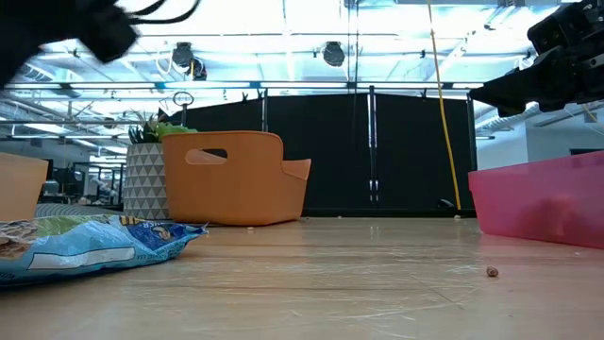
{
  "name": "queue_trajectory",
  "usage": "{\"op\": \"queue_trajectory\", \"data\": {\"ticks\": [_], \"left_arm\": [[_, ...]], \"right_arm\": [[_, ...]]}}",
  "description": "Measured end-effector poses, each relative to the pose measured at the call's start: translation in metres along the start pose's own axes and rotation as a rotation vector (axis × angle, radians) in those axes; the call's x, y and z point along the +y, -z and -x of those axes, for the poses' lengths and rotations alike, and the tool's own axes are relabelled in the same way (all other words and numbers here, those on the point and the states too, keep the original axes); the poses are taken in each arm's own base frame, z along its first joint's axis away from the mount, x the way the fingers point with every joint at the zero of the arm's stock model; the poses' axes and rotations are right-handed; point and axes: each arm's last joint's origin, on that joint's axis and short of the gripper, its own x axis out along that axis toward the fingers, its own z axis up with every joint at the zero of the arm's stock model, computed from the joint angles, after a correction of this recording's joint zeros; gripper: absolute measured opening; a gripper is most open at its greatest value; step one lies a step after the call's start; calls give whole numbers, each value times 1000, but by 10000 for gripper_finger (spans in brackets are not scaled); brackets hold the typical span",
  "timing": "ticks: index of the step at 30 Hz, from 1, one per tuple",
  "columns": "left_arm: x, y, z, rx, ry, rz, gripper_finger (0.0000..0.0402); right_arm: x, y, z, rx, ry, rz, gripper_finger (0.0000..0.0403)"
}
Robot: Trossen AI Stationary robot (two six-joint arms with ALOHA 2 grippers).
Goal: Pick and place Granola Bars by type
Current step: Put the blue granola bar into the light orange bin
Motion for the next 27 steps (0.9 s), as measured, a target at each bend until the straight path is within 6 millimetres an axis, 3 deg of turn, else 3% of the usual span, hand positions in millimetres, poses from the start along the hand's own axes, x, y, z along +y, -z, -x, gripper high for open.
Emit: {"op": "queue_trajectory", "data": {"ticks": [4, 13, 21, 27], "left_arm": [[-29, -14, -1, -149, 236, -182, 103], [-82, -35, -36, -252, 462, -539, 104], [-89, -42, -70, -74, 419, -392, 104], [-90, -45, -75, -97, 404, -321, 105]], "right_arm": [[0, 0, 0, 0, 0, 0, 130], [0, 0, 0, 0, 0, 0, 130], [0, 0, 0, 0, 0, 0, 130], [0, 0, 0, -2, 0, 0, 130]]}}
